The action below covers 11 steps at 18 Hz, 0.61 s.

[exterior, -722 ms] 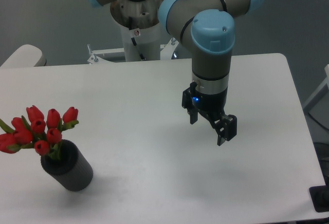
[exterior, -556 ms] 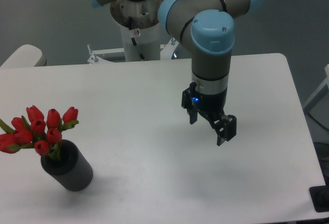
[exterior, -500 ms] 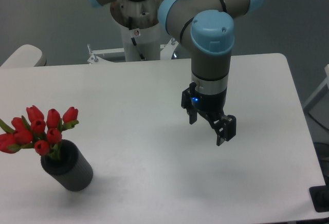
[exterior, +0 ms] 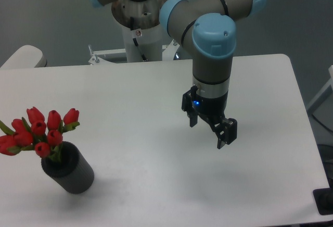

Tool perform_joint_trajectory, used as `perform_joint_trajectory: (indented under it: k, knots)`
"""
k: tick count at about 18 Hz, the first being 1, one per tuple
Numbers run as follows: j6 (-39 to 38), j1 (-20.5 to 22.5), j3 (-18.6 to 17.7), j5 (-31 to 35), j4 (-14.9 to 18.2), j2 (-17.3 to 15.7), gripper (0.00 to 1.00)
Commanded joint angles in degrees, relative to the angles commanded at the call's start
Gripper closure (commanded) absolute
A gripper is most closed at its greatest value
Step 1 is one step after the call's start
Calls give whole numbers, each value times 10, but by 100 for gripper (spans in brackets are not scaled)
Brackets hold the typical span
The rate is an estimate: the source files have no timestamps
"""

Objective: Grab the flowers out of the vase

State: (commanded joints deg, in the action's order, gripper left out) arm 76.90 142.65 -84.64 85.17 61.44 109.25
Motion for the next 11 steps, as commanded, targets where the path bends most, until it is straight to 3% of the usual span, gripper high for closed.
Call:
perform_joint_trajectory:
  k: [2,8,11]
  knots:
    - [-1,-3,-4,-6,-1,1,0]
    - [-18,-1,-17,-110,-13,3,0]
    - [-15,16,-44,-225,-15,-2,0]
